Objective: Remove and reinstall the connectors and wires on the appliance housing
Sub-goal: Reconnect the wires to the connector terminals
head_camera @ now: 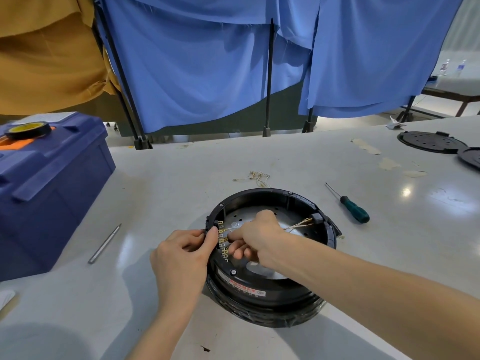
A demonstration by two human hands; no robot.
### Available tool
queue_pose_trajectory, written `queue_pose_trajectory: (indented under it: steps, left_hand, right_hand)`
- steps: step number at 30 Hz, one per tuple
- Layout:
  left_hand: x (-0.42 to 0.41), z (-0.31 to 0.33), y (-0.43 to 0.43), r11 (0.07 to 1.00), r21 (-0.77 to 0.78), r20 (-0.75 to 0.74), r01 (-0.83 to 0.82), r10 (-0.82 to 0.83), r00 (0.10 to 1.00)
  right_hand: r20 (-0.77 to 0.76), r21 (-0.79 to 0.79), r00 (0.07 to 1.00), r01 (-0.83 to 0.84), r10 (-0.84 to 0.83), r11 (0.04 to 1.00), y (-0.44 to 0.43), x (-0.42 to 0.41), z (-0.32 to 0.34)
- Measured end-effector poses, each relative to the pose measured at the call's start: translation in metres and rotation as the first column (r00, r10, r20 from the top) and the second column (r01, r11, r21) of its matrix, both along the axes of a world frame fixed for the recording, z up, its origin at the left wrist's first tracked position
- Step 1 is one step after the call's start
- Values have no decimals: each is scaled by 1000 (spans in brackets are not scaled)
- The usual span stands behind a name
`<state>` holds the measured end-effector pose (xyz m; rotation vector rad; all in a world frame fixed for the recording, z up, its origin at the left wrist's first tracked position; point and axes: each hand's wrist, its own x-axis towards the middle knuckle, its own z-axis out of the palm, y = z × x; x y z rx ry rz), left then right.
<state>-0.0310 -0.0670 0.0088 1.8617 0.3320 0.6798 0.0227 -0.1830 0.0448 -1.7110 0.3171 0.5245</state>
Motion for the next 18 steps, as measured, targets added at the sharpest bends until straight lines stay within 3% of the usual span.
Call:
queue_pose_trajectory:
  steps: [18]
  left_hand:
    - [1,-4,-1,999,34,20,-42,41,999]
  right_hand:
    - [-20,64,993,116,-115,991,6,-1,-8]
